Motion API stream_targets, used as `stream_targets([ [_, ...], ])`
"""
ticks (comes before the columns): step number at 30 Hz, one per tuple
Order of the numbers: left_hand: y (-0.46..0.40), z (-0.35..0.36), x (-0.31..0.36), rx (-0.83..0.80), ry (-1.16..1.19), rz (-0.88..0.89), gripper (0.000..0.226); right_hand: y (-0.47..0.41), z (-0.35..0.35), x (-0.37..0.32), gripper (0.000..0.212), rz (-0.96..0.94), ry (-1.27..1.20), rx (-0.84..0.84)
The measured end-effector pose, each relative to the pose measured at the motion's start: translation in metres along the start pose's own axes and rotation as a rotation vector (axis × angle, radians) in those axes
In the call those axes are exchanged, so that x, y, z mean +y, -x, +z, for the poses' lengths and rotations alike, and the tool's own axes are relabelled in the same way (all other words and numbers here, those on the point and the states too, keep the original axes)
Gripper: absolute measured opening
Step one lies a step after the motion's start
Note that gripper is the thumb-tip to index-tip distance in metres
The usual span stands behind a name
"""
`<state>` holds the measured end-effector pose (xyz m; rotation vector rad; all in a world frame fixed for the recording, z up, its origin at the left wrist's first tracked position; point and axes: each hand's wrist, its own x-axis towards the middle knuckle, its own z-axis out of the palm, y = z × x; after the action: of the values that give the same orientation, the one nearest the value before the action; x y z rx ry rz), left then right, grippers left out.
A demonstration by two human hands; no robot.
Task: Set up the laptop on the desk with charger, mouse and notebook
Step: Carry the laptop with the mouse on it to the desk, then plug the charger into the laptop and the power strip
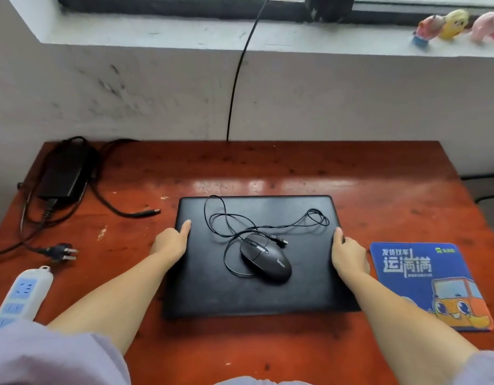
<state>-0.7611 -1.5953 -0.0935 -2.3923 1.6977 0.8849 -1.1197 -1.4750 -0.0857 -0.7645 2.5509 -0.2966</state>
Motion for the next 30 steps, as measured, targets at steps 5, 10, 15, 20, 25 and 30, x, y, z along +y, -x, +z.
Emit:
stream_targets([
  [5,0.006,-0.001,0.000,-0.005,-0.102,0.031,0.070,-0.002,0.000,0.003,0.066,-0.070,0.090,-0.026],
  [10,0.014,-0.007,-0.001,0.048,-0.274,0.108,0.068,-0.008,-0.012,0.005,0.043,-0.329,0.522,-0.051],
  [15,0.013,-0.008,0.000,0.005,-0.322,0.116,0.071,-0.018,-0.027,-0.007,0.048,-0.392,0.656,-0.171],
  [20,0.024,-0.017,0.002,-0.114,-0.268,0.083,0.064,-0.012,-0.047,-0.037,0.038,-0.407,0.872,-0.208],
  [25,0.047,-0.033,-0.018,-0.086,-0.310,0.185,0.042,0.006,-0.049,-0.122,0.024,-0.628,0.784,0.005],
  [30,0.075,-0.048,-0.062,-0.042,-0.181,0.161,0.035,0.079,0.009,-0.203,0.025,-1.025,0.624,-0.012],
])
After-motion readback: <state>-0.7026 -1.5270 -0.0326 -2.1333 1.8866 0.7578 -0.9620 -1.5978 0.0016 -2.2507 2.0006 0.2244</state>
